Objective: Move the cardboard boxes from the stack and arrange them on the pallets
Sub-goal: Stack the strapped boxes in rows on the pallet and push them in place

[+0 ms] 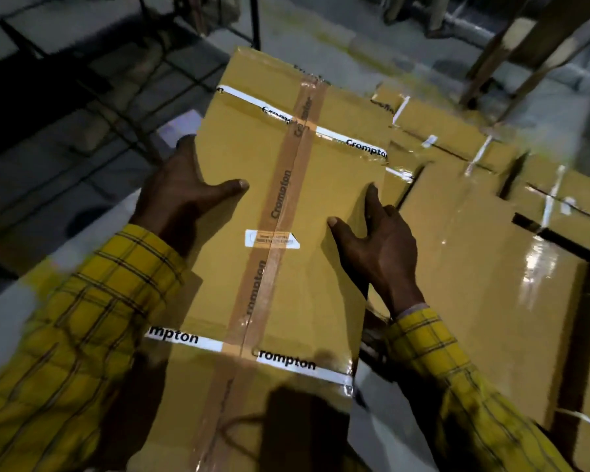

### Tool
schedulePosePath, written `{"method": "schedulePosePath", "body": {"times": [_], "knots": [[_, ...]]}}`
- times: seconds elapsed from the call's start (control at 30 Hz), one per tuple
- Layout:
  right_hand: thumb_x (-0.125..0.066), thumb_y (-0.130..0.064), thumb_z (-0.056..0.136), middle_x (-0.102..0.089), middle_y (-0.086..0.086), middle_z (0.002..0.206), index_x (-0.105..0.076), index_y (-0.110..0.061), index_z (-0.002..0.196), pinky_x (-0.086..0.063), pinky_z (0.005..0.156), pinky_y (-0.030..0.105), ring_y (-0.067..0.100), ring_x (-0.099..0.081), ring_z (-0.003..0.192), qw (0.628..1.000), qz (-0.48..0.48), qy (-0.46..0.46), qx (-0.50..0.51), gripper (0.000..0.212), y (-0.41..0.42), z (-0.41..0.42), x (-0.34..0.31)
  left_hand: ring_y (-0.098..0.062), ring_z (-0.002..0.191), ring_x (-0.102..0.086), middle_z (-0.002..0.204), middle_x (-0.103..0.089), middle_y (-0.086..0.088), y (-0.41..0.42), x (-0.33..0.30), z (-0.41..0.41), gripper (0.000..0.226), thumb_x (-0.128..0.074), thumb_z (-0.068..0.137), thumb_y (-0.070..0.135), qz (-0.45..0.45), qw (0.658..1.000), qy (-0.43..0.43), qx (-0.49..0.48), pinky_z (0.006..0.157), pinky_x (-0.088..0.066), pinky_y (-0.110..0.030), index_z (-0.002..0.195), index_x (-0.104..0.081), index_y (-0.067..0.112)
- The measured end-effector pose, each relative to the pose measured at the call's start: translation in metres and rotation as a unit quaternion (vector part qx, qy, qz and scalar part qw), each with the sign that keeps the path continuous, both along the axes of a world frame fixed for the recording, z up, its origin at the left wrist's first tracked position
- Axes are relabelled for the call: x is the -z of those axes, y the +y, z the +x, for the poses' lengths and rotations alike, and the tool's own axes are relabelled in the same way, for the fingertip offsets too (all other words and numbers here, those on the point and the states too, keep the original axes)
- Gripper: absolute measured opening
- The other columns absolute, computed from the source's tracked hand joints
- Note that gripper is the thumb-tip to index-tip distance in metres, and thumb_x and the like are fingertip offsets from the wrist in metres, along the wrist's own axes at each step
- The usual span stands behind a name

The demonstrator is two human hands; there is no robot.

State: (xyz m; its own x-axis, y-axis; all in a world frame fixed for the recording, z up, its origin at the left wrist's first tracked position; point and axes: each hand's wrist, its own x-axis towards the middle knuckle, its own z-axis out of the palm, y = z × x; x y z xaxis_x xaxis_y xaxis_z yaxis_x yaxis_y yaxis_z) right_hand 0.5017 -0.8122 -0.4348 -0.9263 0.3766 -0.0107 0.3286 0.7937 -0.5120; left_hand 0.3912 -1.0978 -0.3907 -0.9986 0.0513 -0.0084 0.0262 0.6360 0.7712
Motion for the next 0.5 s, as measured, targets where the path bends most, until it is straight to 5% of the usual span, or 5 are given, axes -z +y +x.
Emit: {"method": "schedulePosePath", "body": {"times": [0.17,0.27,0.5], "knots": [[-0.056,-0.072,0.091,-0.058,0.009,0.128,-0.017,-0.033,0.165,-0.042,0.075,0.033,0.033,-0.059,0.116,0.997,0.004,-0.026,0.072,0.093,0.041,-0.041,0.003,-0.029,0.123,-0.057,0.137,-0.060,-0.006,0.060,0.000,-0.075,0.091,-0.083,0.071,0.063,-0.057,0.994,-0.032,0.087,0.104,-0.048,-0.048,0.142,-0.041,0.023],[-0.055,-0.072,0.092,-0.057,0.010,0.128,-0.016,-0.032,0.165,-0.038,0.074,0.033,0.034,-0.058,0.116,0.993,0.005,-0.048,0.110,0.092,0.060,-0.061,0.015,-0.032,0.125,-0.058,0.138,-0.060,-0.004,0.090,0.011,-0.109,0.099,-0.079,0.067,0.071,-0.066,0.988,-0.045,0.130,0.103,-0.049,-0.049,0.144,-0.039,0.024],[-0.056,-0.071,0.092,-0.056,0.009,0.118,-0.016,-0.031,0.166,-0.038,0.072,0.034,0.033,-0.059,0.108,0.981,0.018,-0.080,0.176,0.093,0.090,-0.113,0.034,-0.033,0.128,-0.055,0.142,-0.057,-0.006,0.140,0.036,-0.191,0.089,-0.082,0.078,0.056,-0.067,0.974,-0.071,0.204,0.100,-0.045,-0.040,0.146,-0.038,0.018]]}}
